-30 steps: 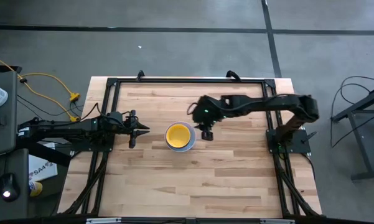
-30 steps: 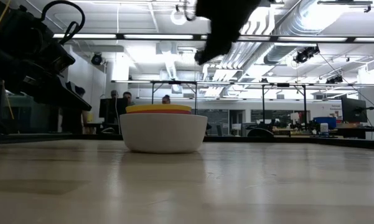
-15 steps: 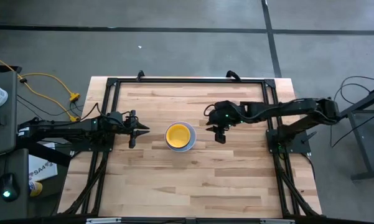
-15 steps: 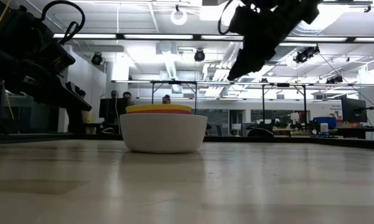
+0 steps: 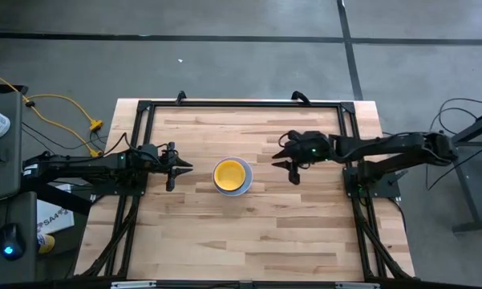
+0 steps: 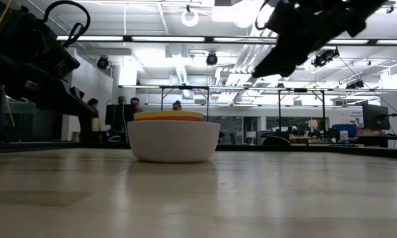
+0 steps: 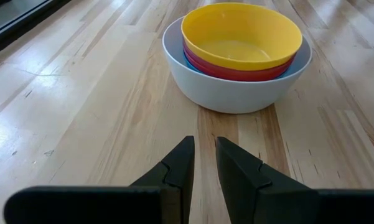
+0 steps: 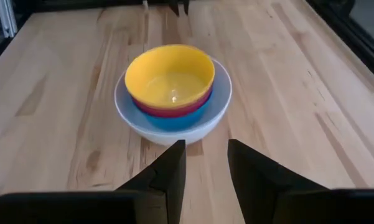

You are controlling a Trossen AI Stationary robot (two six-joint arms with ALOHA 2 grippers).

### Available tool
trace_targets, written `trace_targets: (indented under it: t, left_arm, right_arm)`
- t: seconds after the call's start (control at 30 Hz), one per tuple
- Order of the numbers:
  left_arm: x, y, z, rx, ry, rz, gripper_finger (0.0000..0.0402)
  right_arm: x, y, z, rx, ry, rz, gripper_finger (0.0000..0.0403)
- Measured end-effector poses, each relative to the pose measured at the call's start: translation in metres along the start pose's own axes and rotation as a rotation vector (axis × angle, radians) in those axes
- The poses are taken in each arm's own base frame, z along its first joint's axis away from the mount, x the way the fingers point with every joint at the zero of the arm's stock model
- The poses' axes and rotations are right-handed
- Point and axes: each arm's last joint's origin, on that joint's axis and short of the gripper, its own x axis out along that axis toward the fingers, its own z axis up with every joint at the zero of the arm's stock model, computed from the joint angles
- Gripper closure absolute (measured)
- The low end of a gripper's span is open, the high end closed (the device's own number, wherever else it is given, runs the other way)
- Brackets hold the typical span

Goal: Nest bowls inside each other
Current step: Return to Home Position

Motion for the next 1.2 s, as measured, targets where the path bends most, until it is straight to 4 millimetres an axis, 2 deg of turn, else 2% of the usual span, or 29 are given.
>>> trace_targets:
  t: [0.23,0.77,1.2]
  left_arm:
    - [0.000,0.000,0.000,0.000,0.000,0.000,0.0334]
    - [0.000,0.000,0.000,0.000,0.000,0.000,0.0334]
    - [0.000,0.000,0.000,0.000,0.000,0.000,0.0334]
  right_arm:
    - [-0.018,0.000,-0.029,-0.004,-0.067,-0.017,0.0290]
    - [-0.045,0.000,-0.073,-0.019,-0.279,-0.015,0.0298]
    - [-0.057,0.000,-0.096,-0.022,-0.403,-0.026,0.0300]
